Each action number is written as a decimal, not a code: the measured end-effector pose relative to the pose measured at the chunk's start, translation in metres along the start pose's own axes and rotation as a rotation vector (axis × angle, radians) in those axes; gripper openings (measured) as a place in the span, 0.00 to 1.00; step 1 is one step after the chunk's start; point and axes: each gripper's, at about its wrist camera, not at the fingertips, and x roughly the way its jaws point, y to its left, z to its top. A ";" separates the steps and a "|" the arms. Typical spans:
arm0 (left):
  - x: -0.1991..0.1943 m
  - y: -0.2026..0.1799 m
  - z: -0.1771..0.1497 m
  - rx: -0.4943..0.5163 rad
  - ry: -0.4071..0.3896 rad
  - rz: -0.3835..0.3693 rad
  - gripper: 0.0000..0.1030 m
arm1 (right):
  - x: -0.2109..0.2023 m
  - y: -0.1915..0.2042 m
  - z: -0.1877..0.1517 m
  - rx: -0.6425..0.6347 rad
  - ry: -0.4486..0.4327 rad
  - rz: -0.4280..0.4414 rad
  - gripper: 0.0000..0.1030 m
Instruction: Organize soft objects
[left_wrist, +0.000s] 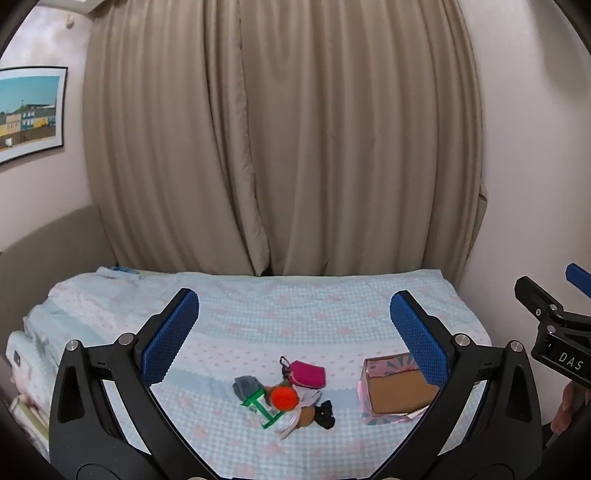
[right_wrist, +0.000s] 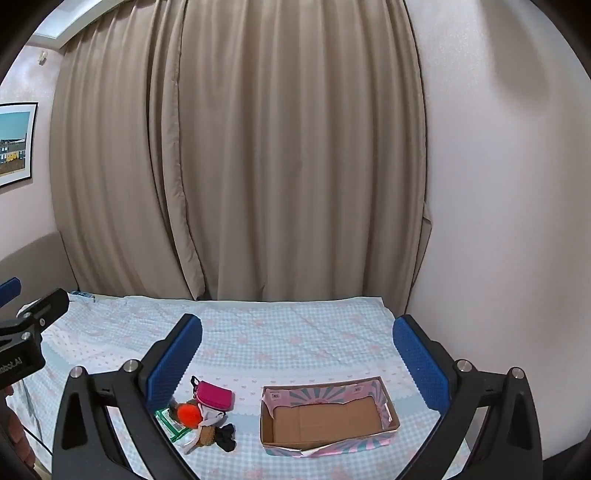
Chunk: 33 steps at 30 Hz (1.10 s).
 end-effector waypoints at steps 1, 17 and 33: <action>0.000 0.000 0.000 0.001 0.000 0.001 1.00 | 0.000 0.001 0.001 0.000 -0.001 0.001 1.00; -0.008 -0.001 0.000 -0.006 0.003 0.013 1.00 | 0.004 0.002 -0.004 -0.006 0.002 0.009 1.00; -0.011 -0.004 0.005 -0.007 0.007 0.014 1.00 | 0.003 -0.001 -0.006 0.007 -0.007 0.013 1.00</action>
